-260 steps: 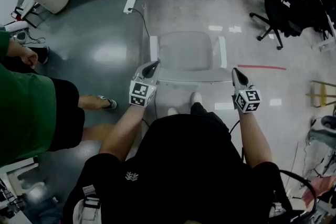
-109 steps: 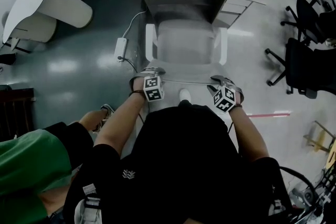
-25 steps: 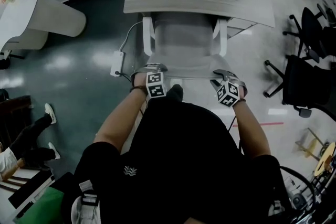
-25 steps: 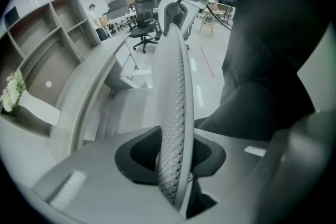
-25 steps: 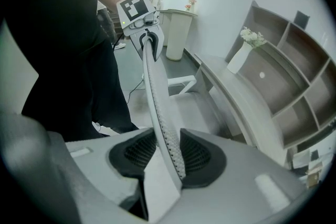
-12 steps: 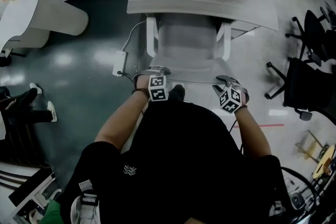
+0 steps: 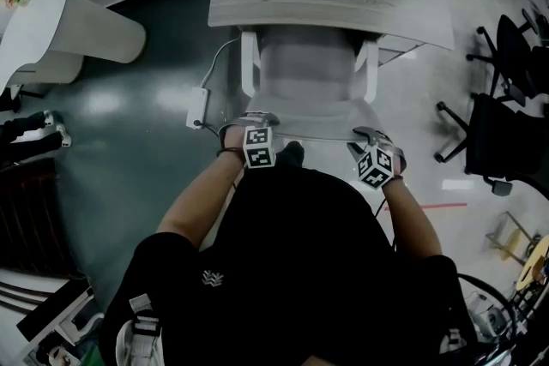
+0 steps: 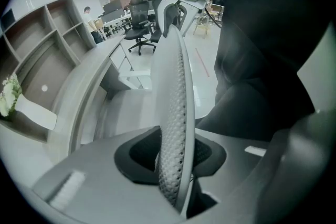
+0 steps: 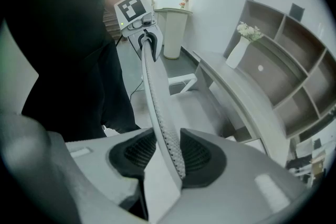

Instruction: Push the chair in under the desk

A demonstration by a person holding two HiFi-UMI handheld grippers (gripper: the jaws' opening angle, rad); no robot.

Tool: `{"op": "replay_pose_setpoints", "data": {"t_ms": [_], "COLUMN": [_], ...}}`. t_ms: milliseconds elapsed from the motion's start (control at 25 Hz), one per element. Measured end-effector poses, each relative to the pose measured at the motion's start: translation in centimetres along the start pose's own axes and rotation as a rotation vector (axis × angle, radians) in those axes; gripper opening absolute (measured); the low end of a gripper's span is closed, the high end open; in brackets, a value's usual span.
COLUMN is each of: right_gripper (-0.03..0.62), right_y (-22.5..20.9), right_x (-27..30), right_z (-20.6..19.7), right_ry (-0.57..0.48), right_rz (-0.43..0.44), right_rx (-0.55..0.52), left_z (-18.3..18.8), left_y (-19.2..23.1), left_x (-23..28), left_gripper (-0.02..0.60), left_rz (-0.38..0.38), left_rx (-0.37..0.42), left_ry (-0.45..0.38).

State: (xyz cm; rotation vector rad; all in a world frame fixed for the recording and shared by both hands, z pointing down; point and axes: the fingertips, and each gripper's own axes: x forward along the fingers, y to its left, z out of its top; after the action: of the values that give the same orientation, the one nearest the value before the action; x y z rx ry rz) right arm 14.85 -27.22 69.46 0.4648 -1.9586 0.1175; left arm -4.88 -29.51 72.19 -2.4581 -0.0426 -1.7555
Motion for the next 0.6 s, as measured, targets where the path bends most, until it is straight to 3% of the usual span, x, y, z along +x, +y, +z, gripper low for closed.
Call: {"op": "replay_pose_setpoints", "data": {"t_ms": [280, 600], "right_gripper": [0.144, 0.138], "right_y": [0.7, -0.7], "right_x": [-0.3, 0.4], "right_z": [0.9, 1.0], "right_ry": [-0.022, -0.029], "right_rz": [-0.019, -0.013], "right_rx": [0.021, -0.048], "left_z": [-0.6, -0.8], "left_y": [0.4, 1.4], "left_x": [-0.2, -0.3], "left_gripper": [0.126, 0.126], "left_rz": [-0.009, 0.022], "left_rx": [0.004, -0.013], "left_ry": [0.01, 0.006]}}
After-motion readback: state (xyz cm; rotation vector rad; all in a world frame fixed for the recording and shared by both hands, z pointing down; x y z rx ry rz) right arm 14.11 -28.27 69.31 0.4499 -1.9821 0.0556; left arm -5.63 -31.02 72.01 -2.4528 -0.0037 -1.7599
